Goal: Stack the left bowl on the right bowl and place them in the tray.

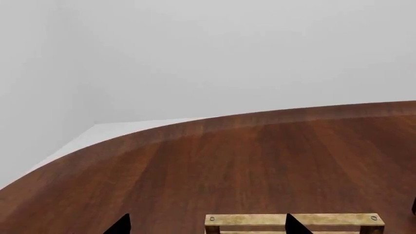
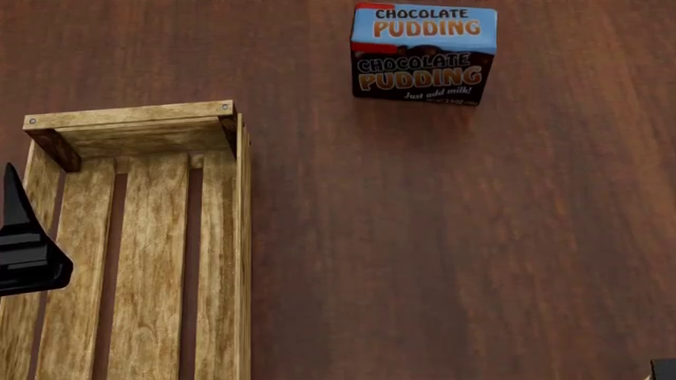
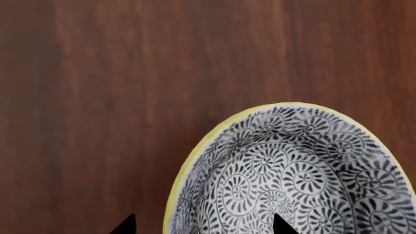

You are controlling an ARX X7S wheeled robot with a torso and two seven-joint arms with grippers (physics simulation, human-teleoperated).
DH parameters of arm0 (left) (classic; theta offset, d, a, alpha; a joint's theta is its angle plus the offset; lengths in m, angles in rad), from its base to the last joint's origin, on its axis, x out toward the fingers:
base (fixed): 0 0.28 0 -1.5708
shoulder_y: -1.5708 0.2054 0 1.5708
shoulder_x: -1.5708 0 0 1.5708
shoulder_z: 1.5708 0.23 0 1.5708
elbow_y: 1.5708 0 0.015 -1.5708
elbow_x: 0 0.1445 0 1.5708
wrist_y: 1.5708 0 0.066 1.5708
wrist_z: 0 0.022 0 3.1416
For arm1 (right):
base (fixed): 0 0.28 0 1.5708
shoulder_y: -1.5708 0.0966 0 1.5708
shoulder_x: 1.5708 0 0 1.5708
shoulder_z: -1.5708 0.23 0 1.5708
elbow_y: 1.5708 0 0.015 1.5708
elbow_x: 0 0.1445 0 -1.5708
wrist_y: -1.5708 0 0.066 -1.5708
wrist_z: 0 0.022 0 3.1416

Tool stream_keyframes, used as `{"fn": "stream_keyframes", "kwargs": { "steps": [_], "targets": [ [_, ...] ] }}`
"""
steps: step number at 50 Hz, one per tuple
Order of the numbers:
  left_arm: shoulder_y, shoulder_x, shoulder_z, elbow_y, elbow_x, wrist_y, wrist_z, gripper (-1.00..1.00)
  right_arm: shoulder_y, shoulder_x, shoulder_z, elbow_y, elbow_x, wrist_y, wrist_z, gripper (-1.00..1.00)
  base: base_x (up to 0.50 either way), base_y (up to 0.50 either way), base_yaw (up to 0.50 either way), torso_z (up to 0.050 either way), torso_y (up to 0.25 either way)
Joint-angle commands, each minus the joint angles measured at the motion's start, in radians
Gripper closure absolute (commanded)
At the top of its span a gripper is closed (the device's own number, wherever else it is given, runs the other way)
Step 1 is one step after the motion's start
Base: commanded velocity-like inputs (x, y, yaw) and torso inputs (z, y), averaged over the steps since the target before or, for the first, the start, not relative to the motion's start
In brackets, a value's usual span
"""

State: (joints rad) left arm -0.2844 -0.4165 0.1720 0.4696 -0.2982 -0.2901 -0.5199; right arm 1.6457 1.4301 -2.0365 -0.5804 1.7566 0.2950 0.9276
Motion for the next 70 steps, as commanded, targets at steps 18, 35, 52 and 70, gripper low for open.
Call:
{"fn": "stream_keyframes", "kwargs": {
  "steps": [18,35,52,70],
  "targets": [
    [-0.004,-0.003,0.004,-0.008,-0.003,0.004,-0.002,-1.00,-0.110,-0.071,-0.031,0.094,-0.038,-0.129,-0.060,-1.00,0.00,0.00,0.00,0.000,0.000],
    [-0.004,-0.006,0.003,-0.010,-0.008,0.006,-0.004,-1.00,-0.160,-0.100,-0.044,0.122,-0.048,-0.179,-0.078,-1.00,0.00,0.00,0.00,0.000,0.000],
    [-0.004,-0.008,0.004,-0.005,-0.011,0.004,-0.008,-1.00,-0.195,-0.118,-0.049,0.139,-0.052,-0.211,-0.091,-1.00,0.00,0.00,0.00,0.000,0.000],
    [-0.006,-0.010,0.008,-0.009,-0.009,0.006,-0.010,-1.00,-0.238,-0.135,-0.057,0.168,-0.052,-0.248,-0.114,-1.00,0.00,0.00,0.00,0.000,0.000]
  ]
}}
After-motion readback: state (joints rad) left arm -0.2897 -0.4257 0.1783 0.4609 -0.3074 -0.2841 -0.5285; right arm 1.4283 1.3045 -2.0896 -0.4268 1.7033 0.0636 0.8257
